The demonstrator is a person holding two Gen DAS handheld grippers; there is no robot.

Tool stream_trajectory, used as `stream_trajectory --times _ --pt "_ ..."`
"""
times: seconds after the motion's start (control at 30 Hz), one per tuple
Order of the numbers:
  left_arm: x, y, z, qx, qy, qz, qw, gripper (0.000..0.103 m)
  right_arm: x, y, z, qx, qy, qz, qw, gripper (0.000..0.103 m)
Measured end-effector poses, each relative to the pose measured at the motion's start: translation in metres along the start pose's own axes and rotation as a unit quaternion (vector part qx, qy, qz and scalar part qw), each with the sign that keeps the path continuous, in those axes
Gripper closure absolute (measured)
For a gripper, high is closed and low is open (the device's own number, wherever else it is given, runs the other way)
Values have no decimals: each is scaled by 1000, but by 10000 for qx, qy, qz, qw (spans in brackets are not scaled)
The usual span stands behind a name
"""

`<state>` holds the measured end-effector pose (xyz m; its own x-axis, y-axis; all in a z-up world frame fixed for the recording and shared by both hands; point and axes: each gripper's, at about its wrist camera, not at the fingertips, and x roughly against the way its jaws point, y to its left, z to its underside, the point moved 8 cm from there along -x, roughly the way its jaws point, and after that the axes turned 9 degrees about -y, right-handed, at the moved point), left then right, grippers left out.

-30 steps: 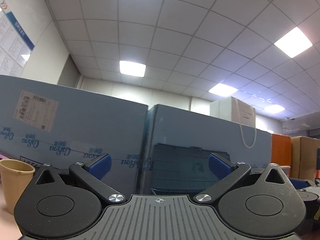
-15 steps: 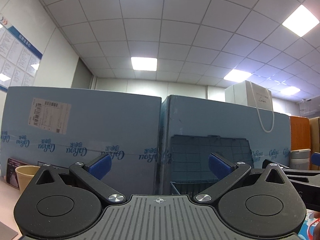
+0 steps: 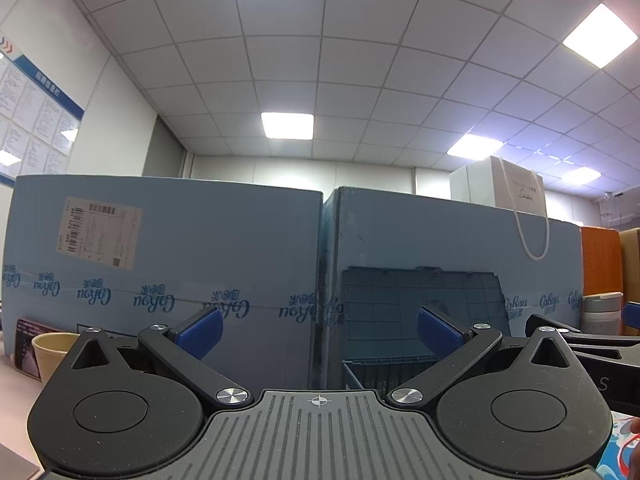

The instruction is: Organize rigid objects

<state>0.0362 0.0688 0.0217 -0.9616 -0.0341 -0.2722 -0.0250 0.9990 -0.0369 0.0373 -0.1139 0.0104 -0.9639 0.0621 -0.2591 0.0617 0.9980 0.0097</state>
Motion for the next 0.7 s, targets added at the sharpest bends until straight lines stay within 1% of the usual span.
stream_trajectory --times 0.7 --pt "1 -2 -1 -26 -33 39 10000 0 -2 -1 0 -15 31 -4 10000 0"
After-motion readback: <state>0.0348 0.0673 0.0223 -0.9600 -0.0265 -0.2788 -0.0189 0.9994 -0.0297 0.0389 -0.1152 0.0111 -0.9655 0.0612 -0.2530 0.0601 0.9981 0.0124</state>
